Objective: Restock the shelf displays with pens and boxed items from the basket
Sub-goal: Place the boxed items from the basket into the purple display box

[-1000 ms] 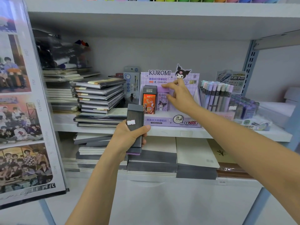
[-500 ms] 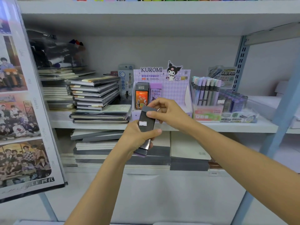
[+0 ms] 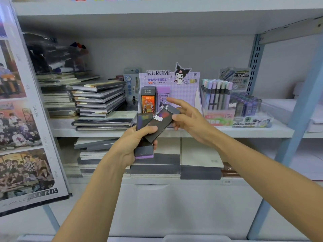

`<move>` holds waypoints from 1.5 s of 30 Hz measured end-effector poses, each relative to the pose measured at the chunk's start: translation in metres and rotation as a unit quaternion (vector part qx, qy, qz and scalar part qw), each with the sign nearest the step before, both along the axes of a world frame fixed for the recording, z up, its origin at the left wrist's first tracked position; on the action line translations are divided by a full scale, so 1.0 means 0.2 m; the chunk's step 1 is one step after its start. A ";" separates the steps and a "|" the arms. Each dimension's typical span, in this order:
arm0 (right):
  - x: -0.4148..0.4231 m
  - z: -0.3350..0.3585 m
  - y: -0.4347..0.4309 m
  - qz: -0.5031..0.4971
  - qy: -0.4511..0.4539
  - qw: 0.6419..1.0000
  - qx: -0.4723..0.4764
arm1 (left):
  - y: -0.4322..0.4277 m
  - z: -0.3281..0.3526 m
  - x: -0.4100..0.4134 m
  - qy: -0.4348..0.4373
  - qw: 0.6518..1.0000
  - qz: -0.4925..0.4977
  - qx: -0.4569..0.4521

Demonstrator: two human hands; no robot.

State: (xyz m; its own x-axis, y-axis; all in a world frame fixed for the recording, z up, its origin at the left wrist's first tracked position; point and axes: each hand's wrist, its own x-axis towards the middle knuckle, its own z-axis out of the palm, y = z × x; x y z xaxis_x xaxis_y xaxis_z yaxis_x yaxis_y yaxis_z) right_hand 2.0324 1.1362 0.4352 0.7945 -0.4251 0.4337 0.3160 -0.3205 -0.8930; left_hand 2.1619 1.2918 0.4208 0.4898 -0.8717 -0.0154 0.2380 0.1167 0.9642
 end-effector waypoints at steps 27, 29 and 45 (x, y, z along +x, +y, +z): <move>0.11 0.11 -0.01 -0.165 0.058 0.983 -0.056 | -0.01 -0.04 0.01 -0.064 0.996 0.039 -0.040; 0.12 0.12 0.00 -0.106 0.078 0.990 -0.046 | 0.00 -0.04 0.04 -0.063 0.995 0.057 -0.045; 0.37 0.23 0.01 -0.243 -0.033 0.929 -0.277 | 0.11 -0.01 0.24 0.031 0.994 0.091 -0.044</move>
